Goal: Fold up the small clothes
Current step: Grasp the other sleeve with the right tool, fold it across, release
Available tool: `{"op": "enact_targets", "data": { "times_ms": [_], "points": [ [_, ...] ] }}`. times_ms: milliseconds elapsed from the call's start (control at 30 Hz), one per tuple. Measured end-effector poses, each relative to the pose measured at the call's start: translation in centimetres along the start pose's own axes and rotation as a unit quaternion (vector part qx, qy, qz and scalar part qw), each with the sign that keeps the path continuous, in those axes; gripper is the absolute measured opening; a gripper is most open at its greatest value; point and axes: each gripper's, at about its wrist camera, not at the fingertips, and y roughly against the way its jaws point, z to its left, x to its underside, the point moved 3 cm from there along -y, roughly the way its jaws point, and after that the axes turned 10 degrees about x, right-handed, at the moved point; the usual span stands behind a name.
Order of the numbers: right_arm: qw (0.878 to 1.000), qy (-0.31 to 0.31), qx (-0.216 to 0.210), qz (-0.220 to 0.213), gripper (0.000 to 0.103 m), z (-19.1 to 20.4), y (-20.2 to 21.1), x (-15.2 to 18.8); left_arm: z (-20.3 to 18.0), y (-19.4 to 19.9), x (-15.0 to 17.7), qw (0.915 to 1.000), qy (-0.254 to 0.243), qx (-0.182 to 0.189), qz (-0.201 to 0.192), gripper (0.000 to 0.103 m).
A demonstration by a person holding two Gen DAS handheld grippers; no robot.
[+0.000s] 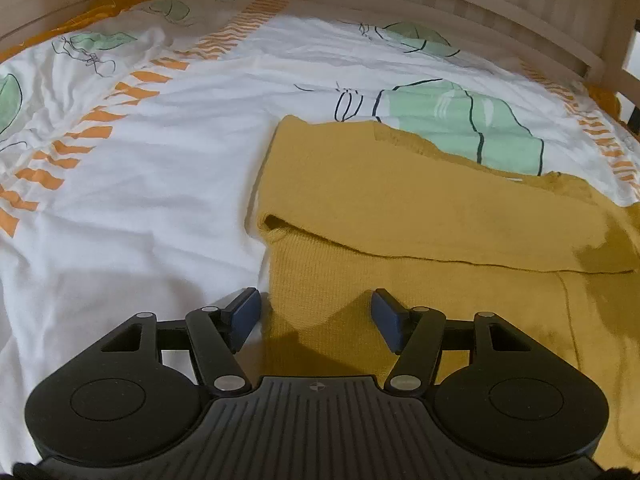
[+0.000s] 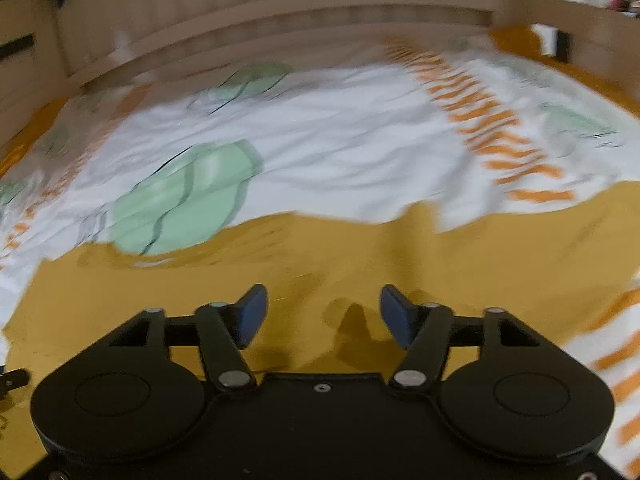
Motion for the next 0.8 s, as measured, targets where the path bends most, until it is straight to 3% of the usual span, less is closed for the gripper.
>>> {"op": "enact_targets", "data": {
  "times_ms": [133, 300, 533, 667, 800],
  "points": [
    [0.998, -0.024, 0.055, -0.005, 0.072, -6.1, 0.1, -0.7, -0.8, 0.7, 0.0, 0.9998, -0.004, 0.015, -0.012, 0.059],
    [0.989, -0.079, 0.123, -0.001, 0.072, -13.7, -0.8, -1.2, -2.7, 1.2, -0.1, 0.9979, -0.046, 0.025, -0.038, 0.059],
    [0.971, -0.125, 0.205, 0.005, 0.072, -21.2, -3.6, -1.8, -3.6, -0.4, 0.9, 0.9961, -0.085, 0.017, -0.013, 0.06],
    [0.96, -0.169, 0.221, 0.018, 0.073, -24.1, -5.6, -1.5, -3.7, -0.6, 1.3, 0.9949, -0.099, 0.009, -0.014, 0.063],
    [0.953, -0.223, 0.205, 0.016, 0.073, -26.0, -6.8, -0.6, -4.1, -0.4, 1.1, 0.9934, -0.114, 0.003, -0.012, 0.063]
  ]
}}
